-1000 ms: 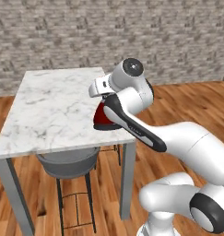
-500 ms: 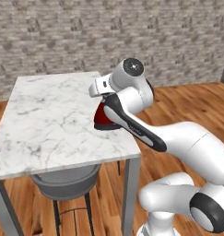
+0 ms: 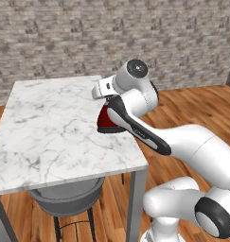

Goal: The kettle is done boiling. Turn off the stove, then wait for 300 timesteps before moving the kettle to the dining table.

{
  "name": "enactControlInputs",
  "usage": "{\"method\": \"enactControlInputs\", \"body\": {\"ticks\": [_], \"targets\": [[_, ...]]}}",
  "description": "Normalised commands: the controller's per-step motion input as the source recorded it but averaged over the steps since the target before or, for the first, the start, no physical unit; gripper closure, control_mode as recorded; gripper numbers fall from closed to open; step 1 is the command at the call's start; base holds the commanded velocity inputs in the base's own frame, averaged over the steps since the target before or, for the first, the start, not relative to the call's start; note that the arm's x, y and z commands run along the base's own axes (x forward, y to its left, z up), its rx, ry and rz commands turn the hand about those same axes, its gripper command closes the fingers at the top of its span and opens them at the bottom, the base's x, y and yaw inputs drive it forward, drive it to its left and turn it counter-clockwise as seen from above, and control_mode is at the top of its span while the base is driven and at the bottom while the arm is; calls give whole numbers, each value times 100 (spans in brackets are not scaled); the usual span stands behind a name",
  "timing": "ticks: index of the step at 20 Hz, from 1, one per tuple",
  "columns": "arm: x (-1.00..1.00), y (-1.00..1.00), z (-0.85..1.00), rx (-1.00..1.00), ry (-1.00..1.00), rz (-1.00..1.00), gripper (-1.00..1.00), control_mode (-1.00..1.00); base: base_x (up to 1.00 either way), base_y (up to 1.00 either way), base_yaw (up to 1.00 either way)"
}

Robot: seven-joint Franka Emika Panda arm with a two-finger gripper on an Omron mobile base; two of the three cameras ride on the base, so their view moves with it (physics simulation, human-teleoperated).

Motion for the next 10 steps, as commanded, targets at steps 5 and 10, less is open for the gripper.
{"method": "enactControlInputs", "body": {"ticks": [5,10], "targets": [[0,0,0,0,0,0,100,100,9,0,0],[2,2,-2,0,-2,0,100,-100,0,0,0]]}}
